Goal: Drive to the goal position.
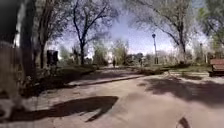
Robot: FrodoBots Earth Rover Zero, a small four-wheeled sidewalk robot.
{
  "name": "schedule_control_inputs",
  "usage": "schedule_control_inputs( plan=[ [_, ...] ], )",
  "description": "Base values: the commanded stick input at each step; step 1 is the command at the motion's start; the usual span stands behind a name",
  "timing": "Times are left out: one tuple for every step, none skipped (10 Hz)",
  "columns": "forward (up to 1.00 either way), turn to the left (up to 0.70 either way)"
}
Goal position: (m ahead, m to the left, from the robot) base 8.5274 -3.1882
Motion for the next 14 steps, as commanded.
schedule_control_inputs(
  plan=[
    [0.70,0.00],
    [0.70,0.00],
    [0.70,0.00],
    [0.70,0.00],
    [0.70,0.00],
    [0.70,0.00],
    [0.70,0.00],
    [0.70,0.00],
    [0.70,0.00],
    [0.70,0.00],
    [0.70,0.00],
    [0.70,0.00],
    [0.70,0.00],
    [0.70,0.00]
  ],
)
